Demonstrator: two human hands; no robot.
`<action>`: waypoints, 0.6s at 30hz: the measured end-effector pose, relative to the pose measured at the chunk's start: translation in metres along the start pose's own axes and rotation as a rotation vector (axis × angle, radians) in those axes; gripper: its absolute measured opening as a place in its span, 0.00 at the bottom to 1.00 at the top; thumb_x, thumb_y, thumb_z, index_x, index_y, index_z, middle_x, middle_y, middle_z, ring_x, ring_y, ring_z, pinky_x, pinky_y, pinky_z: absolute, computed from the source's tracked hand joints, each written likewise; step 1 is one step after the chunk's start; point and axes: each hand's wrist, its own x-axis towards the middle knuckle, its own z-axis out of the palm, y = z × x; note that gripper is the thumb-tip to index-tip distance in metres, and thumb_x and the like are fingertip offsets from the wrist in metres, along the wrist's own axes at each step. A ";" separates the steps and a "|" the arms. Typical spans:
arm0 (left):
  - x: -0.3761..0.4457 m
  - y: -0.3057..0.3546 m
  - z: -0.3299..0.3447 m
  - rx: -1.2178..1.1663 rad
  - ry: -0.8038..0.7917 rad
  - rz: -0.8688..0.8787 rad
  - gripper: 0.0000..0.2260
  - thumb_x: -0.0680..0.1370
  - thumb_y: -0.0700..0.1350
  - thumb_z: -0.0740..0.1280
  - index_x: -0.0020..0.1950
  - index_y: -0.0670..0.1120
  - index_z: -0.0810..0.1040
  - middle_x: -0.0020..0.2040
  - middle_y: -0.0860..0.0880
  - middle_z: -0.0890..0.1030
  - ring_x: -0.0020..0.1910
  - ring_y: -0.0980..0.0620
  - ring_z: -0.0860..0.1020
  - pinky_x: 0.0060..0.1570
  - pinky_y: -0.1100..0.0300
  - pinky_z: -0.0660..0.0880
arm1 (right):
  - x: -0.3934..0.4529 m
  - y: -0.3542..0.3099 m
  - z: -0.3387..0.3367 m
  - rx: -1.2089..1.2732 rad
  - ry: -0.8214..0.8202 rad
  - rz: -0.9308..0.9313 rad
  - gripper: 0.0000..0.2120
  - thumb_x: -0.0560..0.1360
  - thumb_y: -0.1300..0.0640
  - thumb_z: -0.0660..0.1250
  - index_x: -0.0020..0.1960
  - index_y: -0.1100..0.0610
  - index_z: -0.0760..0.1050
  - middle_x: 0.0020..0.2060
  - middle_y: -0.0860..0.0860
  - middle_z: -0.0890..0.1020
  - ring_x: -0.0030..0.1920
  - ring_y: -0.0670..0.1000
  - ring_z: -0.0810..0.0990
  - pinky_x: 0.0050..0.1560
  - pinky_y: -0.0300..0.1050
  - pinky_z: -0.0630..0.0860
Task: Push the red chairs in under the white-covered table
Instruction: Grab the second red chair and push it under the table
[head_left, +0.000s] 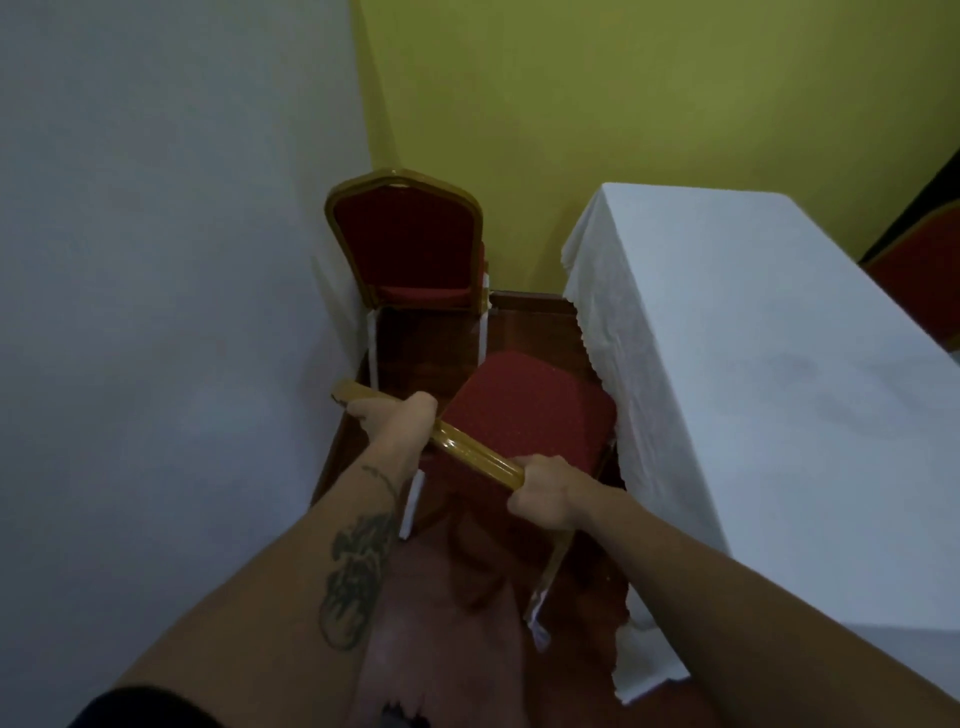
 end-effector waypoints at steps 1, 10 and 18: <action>0.013 -0.001 0.000 0.008 -0.026 0.001 0.42 0.64 0.43 0.69 0.76 0.43 0.55 0.67 0.38 0.72 0.56 0.39 0.79 0.52 0.44 0.81 | 0.001 -0.004 -0.002 -0.004 0.003 0.021 0.13 0.72 0.55 0.65 0.56 0.47 0.78 0.46 0.50 0.78 0.46 0.55 0.79 0.43 0.45 0.72; 0.069 0.027 -0.024 0.119 -0.292 0.045 0.41 0.69 0.38 0.70 0.78 0.38 0.52 0.57 0.38 0.75 0.47 0.40 0.82 0.33 0.43 0.83 | 0.009 -0.067 0.013 0.037 0.072 0.204 0.17 0.74 0.55 0.65 0.61 0.56 0.78 0.56 0.58 0.81 0.52 0.59 0.81 0.47 0.48 0.76; 0.115 0.050 -0.037 0.315 -0.524 0.114 0.34 0.68 0.37 0.68 0.74 0.35 0.63 0.55 0.36 0.77 0.43 0.42 0.81 0.26 0.50 0.80 | 0.013 -0.123 0.042 0.064 0.151 0.282 0.09 0.75 0.54 0.68 0.55 0.53 0.75 0.50 0.56 0.79 0.46 0.58 0.79 0.43 0.46 0.73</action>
